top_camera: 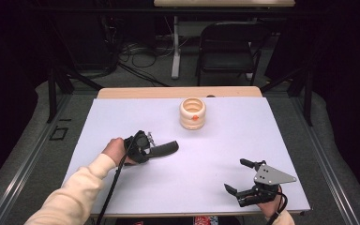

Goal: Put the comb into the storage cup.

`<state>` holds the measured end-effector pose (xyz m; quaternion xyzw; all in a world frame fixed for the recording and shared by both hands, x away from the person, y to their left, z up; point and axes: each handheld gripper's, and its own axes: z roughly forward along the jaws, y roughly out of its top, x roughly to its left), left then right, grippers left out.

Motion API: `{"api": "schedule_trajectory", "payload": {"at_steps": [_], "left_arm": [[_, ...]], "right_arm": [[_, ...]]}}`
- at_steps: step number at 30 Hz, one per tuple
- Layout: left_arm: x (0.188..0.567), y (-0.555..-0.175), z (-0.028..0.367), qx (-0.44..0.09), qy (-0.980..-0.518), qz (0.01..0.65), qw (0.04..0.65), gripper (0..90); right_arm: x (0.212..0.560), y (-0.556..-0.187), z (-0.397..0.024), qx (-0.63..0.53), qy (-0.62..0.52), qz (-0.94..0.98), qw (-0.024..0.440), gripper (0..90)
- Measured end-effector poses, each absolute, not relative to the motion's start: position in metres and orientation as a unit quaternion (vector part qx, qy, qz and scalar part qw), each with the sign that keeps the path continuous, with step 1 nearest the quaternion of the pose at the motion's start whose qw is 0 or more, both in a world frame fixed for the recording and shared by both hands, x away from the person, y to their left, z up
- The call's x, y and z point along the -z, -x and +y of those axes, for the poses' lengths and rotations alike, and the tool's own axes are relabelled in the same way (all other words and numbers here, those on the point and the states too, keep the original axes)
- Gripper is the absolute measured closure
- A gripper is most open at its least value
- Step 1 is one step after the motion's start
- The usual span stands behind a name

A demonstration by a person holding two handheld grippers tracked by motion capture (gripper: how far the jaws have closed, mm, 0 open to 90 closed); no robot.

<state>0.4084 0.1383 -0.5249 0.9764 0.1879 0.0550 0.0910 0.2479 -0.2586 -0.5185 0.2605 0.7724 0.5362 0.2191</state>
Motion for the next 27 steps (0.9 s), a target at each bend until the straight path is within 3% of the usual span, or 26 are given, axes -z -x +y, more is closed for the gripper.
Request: {"api": "schedule_trajectory", "payload": {"at_steps": [11, 27], "left_arm": [[0.523, -0.407, 0.138, -0.056, -0.979, 0.178, 0.086, 72.6], [0.512, -0.394, 0.157, -0.073, -0.960, 0.217, 0.162, 72.6]], "right_arm": [[0.519, -0.248, -0.259, -0.535, -0.260, 0.773, 0.220, 0.7], [0.519, -0.249, -0.259, -0.534, -0.259, 0.774, 0.221, 0.7]]}}
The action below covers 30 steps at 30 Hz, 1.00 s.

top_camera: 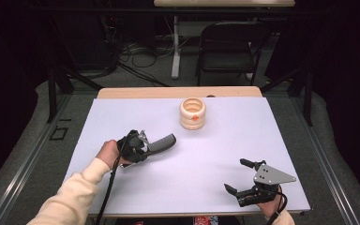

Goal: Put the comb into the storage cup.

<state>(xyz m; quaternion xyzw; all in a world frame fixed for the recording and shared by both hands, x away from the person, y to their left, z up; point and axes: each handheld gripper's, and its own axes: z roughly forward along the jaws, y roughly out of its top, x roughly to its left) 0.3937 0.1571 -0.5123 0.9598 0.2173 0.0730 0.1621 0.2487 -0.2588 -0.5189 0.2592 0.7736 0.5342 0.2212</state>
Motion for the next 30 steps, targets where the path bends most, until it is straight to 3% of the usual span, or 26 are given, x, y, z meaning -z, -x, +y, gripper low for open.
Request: {"api": "schedule_trajectory", "payload": {"at_steps": [30], "left_arm": [[0.514, -0.376, 0.175, -0.086, -0.920, 0.266, 0.274, 72.6]], "right_arm": [[0.520, -0.250, -0.259, -0.534, -0.260, 0.774, 0.220, 0.7]]}}
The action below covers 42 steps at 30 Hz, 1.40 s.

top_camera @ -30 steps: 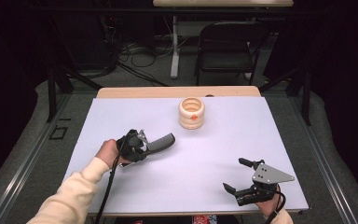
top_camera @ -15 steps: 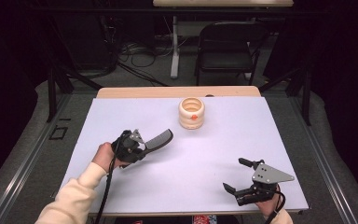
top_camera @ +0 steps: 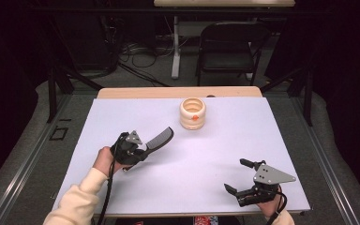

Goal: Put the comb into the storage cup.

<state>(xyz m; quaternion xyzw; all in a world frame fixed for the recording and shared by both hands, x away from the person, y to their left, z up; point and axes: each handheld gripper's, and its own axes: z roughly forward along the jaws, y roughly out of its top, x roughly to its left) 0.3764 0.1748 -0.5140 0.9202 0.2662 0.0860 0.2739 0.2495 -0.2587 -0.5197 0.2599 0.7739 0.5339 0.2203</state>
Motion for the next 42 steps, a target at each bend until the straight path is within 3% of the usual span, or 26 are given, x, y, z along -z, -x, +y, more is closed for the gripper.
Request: {"api": "schedule_trajectory", "payload": {"at_steps": [42], "left_arm": [[0.5112, -0.3754, 0.1768, -0.112, -0.898, 0.283, 0.318, 72.6]], "right_arm": [[0.5203, -0.2505, -0.2588, -0.530, -0.261, 0.776, 0.221, 0.7]]}}
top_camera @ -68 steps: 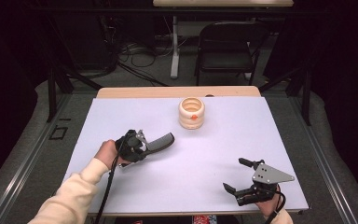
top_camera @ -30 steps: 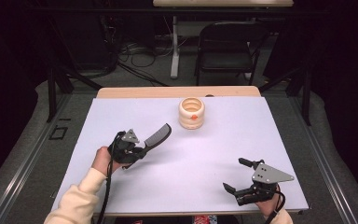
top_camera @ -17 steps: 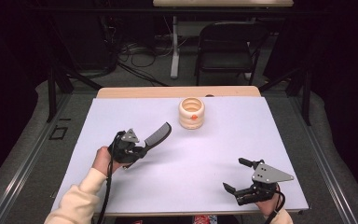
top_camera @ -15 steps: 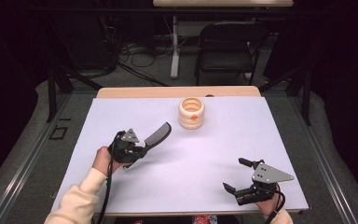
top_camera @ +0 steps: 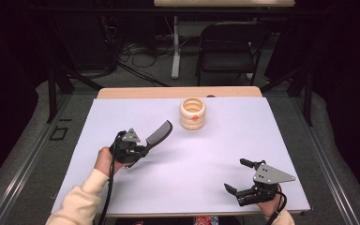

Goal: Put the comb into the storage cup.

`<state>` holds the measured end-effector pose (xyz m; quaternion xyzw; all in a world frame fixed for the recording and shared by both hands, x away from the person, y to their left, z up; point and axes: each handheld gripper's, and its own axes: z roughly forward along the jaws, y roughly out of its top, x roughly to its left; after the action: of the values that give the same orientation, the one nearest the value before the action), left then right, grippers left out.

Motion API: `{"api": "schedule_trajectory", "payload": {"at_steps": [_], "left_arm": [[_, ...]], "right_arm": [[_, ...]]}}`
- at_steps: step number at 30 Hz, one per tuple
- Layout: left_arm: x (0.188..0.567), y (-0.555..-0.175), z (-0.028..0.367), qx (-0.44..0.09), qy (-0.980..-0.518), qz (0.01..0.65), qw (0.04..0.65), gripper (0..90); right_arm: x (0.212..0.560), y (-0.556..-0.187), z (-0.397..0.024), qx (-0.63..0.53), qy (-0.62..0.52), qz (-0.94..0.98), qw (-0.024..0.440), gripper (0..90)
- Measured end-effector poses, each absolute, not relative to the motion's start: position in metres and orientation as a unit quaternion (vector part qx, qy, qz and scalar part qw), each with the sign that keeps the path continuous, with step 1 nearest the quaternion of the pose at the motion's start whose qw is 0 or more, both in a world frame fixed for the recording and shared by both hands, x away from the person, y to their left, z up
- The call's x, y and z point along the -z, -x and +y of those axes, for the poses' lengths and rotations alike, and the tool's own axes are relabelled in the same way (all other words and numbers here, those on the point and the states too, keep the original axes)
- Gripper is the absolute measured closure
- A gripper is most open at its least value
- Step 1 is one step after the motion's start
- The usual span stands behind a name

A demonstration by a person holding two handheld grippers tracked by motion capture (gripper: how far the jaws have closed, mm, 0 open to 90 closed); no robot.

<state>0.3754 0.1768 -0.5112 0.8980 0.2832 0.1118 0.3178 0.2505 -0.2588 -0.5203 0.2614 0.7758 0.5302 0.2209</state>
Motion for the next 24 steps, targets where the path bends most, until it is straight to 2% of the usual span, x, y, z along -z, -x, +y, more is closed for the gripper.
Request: {"api": "schedule_trajectory", "payload": {"at_steps": [24], "left_arm": [[0.5120, -0.3790, 0.1696, -0.126, -0.882, 0.298, 0.344, 72.6]], "right_arm": [[0.5204, -0.2507, -0.2582, -0.530, -0.262, 0.776, 0.219, 0.7]]}}
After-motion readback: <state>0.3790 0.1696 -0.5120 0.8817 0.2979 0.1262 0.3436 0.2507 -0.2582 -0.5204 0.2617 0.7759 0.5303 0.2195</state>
